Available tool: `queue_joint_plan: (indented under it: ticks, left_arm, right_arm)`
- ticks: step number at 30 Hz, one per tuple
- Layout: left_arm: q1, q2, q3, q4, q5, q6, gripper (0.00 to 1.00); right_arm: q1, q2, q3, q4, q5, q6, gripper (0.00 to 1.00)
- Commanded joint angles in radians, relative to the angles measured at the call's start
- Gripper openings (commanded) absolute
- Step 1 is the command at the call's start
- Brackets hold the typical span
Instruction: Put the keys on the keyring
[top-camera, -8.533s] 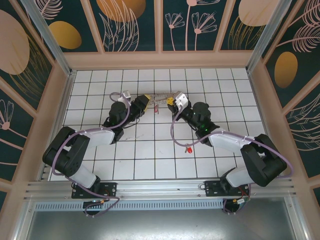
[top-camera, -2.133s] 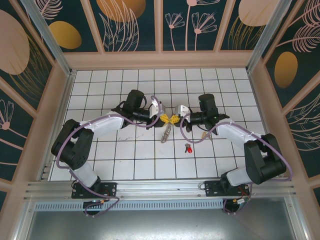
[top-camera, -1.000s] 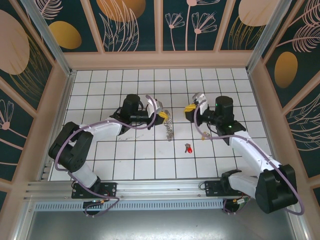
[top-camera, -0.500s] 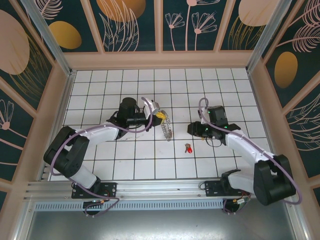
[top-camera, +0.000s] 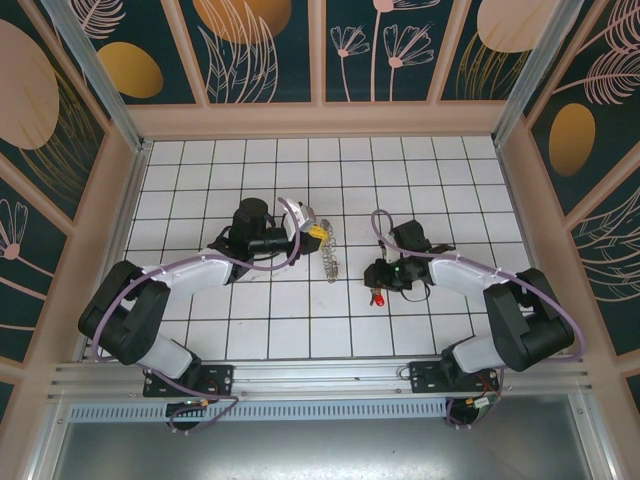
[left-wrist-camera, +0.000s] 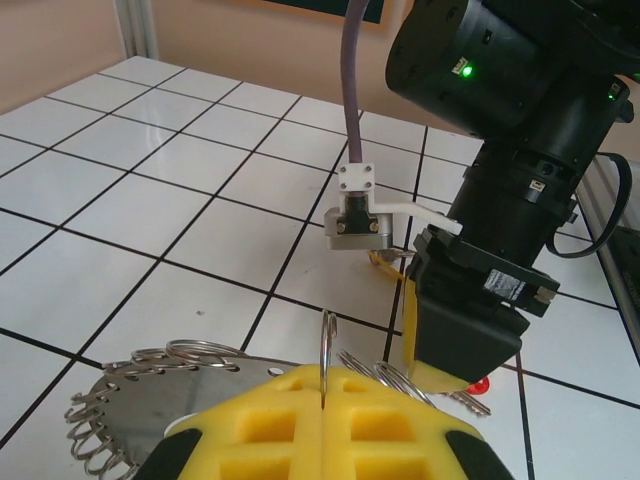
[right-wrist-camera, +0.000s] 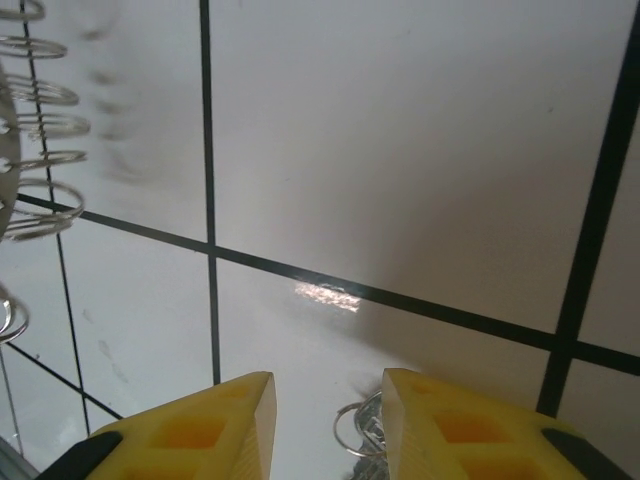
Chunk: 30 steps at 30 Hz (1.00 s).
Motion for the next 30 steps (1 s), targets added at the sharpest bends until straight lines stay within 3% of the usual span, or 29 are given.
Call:
queue_joint_plan:
  ticks: [1,16,30]
  left_arm:
    - [-0.002,-0.030,-0.004,0.054,0.012,0.007,0.00]
    - [-0.001,-0.024,0.012,0.039,0.033,0.016,0.00]
    - [-0.002,-0.025,0.010,0.045,0.036,0.010,0.00]
  right_arm:
    - [0.009,0.010,0.034,-0.040,0.033,-0.020,0.34]
    - [0.032,0.002,0.035,-0.115,0.041,-0.038,0.23]
    - [0.051,0.017,0.050,-0.124,0.104,-0.049,0.24]
